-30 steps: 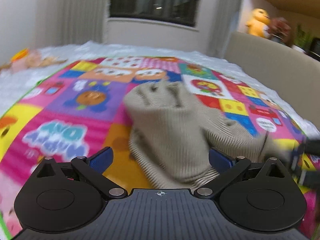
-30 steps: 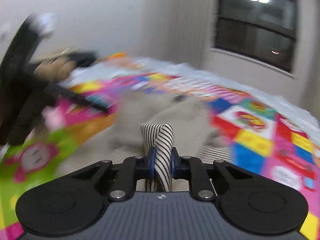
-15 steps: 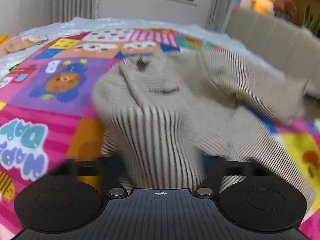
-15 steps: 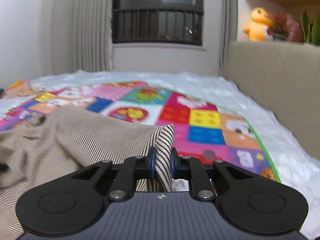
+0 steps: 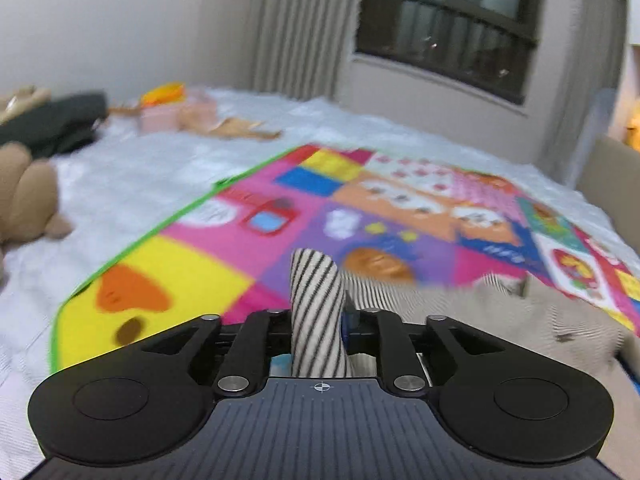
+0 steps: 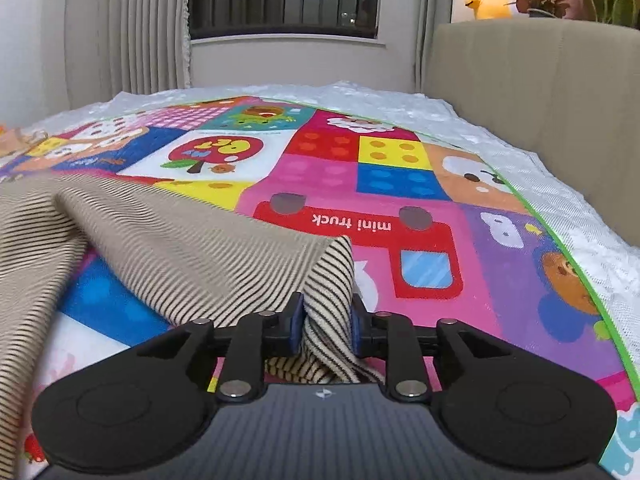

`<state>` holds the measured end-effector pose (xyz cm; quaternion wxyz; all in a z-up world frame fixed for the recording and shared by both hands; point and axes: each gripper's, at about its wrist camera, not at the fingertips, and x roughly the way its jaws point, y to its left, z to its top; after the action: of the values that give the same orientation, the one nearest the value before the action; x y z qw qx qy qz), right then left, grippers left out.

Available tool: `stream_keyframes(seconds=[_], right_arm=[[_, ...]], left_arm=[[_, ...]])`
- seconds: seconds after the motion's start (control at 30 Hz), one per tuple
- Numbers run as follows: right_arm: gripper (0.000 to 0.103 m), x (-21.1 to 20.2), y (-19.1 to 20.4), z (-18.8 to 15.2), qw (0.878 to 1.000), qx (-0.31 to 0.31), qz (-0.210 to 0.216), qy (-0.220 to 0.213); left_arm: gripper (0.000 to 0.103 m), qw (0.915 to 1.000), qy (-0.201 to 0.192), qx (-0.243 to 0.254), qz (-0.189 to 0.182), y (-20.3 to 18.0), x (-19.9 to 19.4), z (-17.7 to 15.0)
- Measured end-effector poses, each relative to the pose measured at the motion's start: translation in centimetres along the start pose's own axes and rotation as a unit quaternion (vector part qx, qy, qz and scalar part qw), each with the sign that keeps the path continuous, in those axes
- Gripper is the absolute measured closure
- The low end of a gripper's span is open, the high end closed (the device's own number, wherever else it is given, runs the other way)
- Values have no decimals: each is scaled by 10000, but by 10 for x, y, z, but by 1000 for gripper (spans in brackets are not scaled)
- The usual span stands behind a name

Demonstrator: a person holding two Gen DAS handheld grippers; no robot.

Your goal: Fold clothes

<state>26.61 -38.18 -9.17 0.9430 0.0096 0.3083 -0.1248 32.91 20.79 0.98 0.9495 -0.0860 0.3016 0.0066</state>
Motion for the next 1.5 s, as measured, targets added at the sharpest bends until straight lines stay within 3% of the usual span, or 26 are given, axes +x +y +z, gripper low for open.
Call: stream_keyframes(seconds=[0.07, 0.17, 0.2, 0.23, 0.27, 0.3, 0.4, 0.5, 0.57, 0.7, 0.77, 0.83, 0.87, 0.9, 0.93, 1.0, 1.1, 1.2, 1.3, 1.4, 1.47, 1.5], right_arm=[[72, -3, 3, 2, 9999, -74, -124, 7], [66, -23, 13, 5, 9991, -393, -178, -62], [62, -35, 17, 4, 9985, -536, -61, -122], [58, -49, 22, 2, 9974, -688, 105, -172], [48, -64, 27, -1, 9959, -838, 271, -222], [46, -78, 32, -3, 9938, -989, 436, -271], [46, -130, 54, -15, 9804, -1602, 1075, -404], [46, -183, 85, -32, 9536, -2344, 1811, -546], [45, -213, 112, -50, 9251, -2876, 2417, -545], [42, -234, 165, -86, 8809, -3490, 3171, -408], [41, -232, 194, -107, 8621, -3938, 3127, -622], [44, -226, 220, -127, 8403, -4553, 2719, -1129], [70, -223, 225, -129, 8322, -4703, 2623, -1321], [99, -220, 226, -116, 8419, -4541, 2601, -1316], [100, -218, 226, -103, 8514, -4377, 2578, -1310], [99, -226, 210, -61, 8840, -3531, 2724, -1399], [99, -239, 180, -9, 9116, -2490, 2945, -1420], [99, -246, 171, 1, 9159, -2255, 3022, -1375], [99, -250, 170, -4, 9150, -2361, 2964, -1381], [99, -250, 163, -2, 9221, -2300, 2688, -1565], [99, -250, 158, 0, 9262, -2258, 2503, -1687], [99, -250, 155, 0, 9281, -2236, 2410, -1748]], left_arm=[[69, 9996, 63, -113, 268, 14, 0, -5], [36, 9992, 49, -267, 282, 28, -19, -11], [21, 9993, 11, -300, 222, 32, -29, -13], [15, 9993, -29, -319, 168, 34, -39, -14], [14, 9996, -85, -224, 169, 33, -49, -16], [10, 9997, -123, -112, 187, 29, -58, -19], [7, 9996, -140, 206, 97, 10, -85, -29], [5, 9982, -145, 557, -180, -17, -109, -44], [4, 9961, -162, 789, -366, -35, -123, -56], [2, 9903, -102, 1108, -831, -63, -150, -80], [1, 9877, -15, 1177, -1028, -70, -160, -90], [0, 9847, 77, 1276, -1181, -77, -171, -100], [0, 9831, 118, 1333, -1248, -80, -175, -105], [0, 9815, 148, 1396, -1301, -82, -179, -109], [0, 9797, 179, 1463, -1357, -85, -183, -113], [0, 9727, 240, 1712, -1551, -95, -188, -124], [0, 9549, 317, 2282, -1874, -124, -185, -145], [0, 9442, 277, 2597, -2009, -160, -173, -158], [0, 9461, 109, 2516, -2037, -187, -160, -161], [0, 9473, -444, 2980, -1088, -209, -144, -168], [0, 9479, -541, 3065, -683, -203, -133, -167], [0, 9543, -469, 2888, -615, -192, -130, -162]])
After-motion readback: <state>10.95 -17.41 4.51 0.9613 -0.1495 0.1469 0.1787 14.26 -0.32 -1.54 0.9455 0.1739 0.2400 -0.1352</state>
